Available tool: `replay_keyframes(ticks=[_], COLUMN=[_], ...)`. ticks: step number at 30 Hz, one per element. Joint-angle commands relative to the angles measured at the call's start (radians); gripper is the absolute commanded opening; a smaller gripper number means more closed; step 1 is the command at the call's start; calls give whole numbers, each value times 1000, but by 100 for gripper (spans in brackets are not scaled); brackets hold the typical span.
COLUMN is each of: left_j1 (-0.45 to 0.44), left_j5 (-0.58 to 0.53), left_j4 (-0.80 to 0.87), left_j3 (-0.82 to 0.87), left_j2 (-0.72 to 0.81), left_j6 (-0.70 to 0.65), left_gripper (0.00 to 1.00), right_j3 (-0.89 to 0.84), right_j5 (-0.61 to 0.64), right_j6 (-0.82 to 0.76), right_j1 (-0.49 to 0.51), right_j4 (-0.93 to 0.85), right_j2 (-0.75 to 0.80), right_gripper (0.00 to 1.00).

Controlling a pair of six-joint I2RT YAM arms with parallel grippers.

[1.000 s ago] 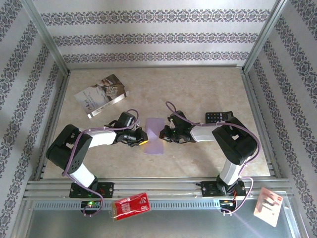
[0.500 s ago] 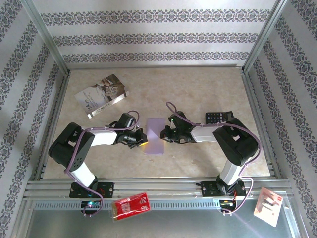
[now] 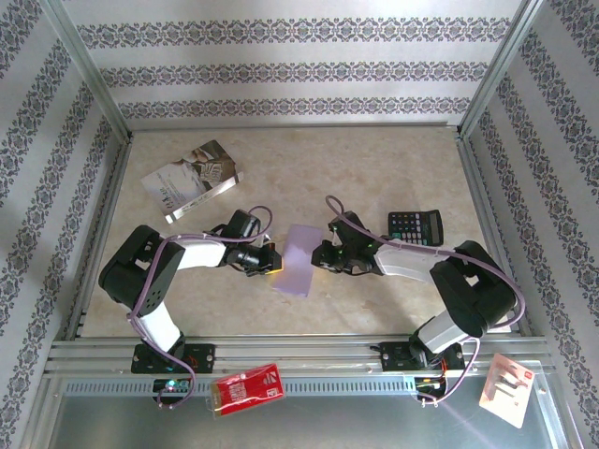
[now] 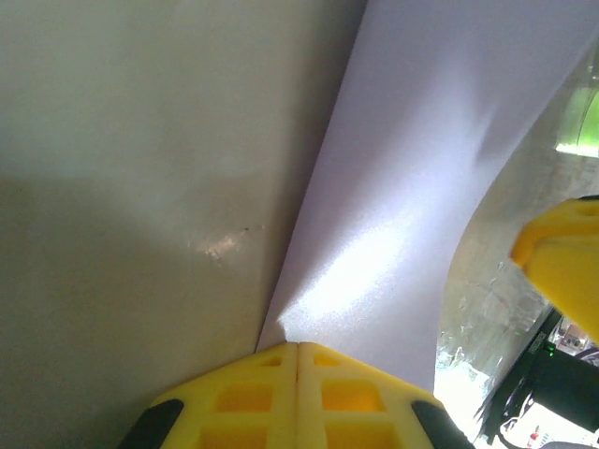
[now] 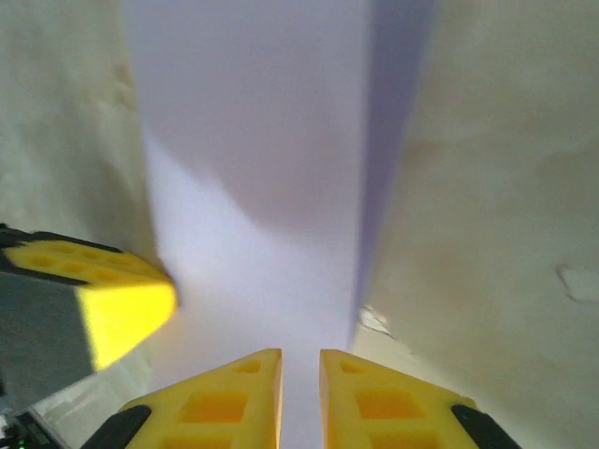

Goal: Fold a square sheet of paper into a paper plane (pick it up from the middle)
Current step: Hold the square sheet of paper at the center of the table, then first fold the paper in half at the center of the table.

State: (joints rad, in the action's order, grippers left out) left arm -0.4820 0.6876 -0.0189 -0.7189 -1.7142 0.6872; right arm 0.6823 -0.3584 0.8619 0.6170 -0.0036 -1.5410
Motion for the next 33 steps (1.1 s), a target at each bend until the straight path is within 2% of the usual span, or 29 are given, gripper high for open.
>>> replay_keyframes(ticks=[1, 7, 20, 26, 33], left_j1=[2, 3, 3, 3, 3], left_j5=[-35, -37, -44, -48, -71], left_j4=[150, 138, 131, 138, 198], left_j3=[30, 40, 50, 49, 54], left_j2=[-57, -53, -56, -56, -77], left_j6=[-53, -39, -35, -39, -60], left_gripper=[0, 0, 0, 0, 0], right_j3=[62, 166, 302, 317, 349], right_j5=[-44, -77, -124, -83, -24], right_j6=[-33, -26, -2, -5, -36], right_j1=[25, 65, 92, 99, 56], right_j4=[40, 83, 133, 121, 42], right_j2=[-21, -130, -330, -383, -422], right_gripper=[15, 0, 0, 0, 0])
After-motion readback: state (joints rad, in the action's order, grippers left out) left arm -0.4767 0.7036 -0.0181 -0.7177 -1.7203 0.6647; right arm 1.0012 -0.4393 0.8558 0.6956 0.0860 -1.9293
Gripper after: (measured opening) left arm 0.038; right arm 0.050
